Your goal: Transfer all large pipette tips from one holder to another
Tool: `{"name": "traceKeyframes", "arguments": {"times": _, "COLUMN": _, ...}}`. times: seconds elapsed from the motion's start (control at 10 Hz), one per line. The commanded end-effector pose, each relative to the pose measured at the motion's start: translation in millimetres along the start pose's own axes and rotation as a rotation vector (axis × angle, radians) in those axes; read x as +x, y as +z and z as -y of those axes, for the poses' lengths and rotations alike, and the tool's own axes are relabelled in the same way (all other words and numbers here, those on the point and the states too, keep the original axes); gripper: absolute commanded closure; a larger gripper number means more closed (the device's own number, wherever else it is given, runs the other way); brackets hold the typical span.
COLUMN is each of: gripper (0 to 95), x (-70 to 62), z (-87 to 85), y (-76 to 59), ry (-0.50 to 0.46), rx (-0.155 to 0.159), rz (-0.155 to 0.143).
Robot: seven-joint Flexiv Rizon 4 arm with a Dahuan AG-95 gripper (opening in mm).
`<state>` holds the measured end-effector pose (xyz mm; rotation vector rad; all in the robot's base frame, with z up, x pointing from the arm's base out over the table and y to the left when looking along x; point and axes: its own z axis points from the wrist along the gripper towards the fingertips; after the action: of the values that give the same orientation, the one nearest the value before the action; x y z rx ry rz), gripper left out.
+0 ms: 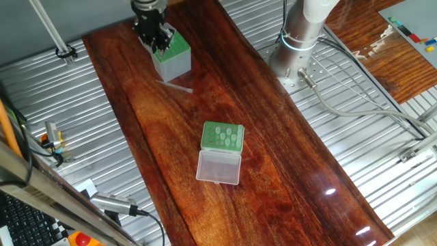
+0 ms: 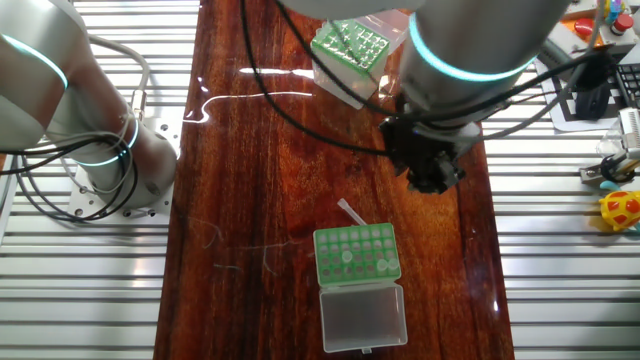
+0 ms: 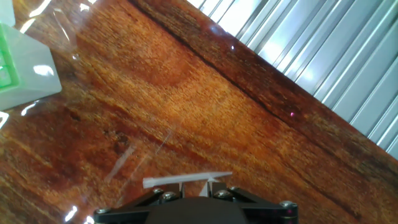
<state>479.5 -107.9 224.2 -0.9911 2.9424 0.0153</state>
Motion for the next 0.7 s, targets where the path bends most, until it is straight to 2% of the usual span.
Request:
{"name": "traceKeyframes", "arguments": {"times": 0.1, "gripper": 76.0, "x": -2.4, "z": 1.8, "y": 0.3, "ry": -0.016, "rx": -0.006, "rz": -0.037}}
{"name": "traceKeyframes", "arguments": {"times": 0.7, "gripper": 76.0, "x": -2.4, "z": 1.8, "y": 0.3, "ry": -0.03, "rx": -0.016, "rz": -0.037}}
